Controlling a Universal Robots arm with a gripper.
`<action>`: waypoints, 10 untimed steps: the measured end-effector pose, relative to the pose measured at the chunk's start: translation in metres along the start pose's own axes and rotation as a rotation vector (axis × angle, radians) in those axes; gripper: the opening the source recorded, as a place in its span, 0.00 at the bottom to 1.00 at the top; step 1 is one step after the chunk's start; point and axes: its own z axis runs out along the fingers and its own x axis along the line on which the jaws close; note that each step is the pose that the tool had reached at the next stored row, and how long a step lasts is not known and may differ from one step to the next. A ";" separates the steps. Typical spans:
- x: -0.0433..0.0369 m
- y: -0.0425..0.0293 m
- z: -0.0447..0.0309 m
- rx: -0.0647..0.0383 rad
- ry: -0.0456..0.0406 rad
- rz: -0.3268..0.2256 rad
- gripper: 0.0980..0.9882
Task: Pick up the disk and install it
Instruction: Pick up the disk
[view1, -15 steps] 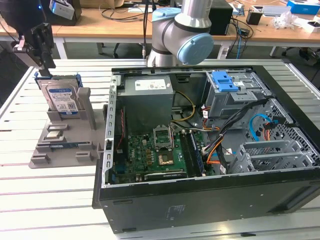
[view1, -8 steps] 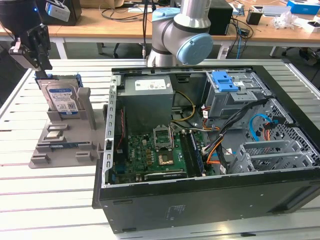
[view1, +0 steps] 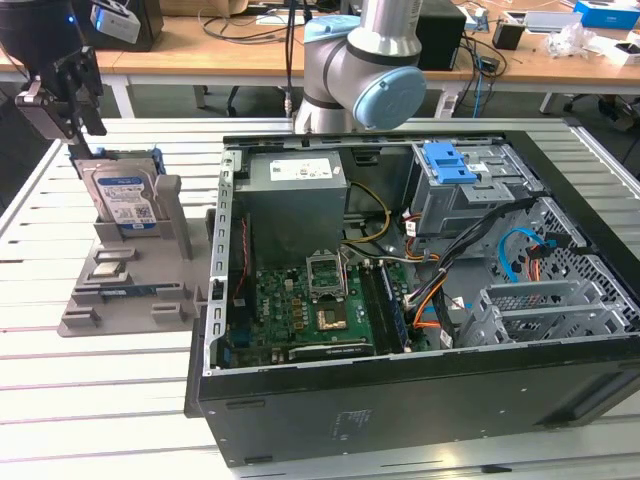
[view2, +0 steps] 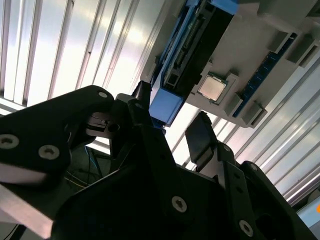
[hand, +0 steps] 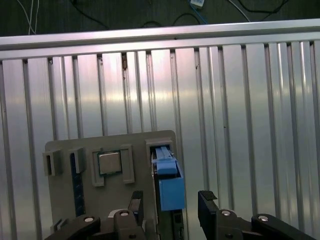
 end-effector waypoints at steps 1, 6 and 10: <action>0.0000 0.0000 0.0000 0.000 0.0001 0.000 0.52; -0.0008 0.0028 0.0021 0.000 0.0000 0.000 0.52; -0.0010 0.0035 0.0073 0.000 0.0001 0.000 0.52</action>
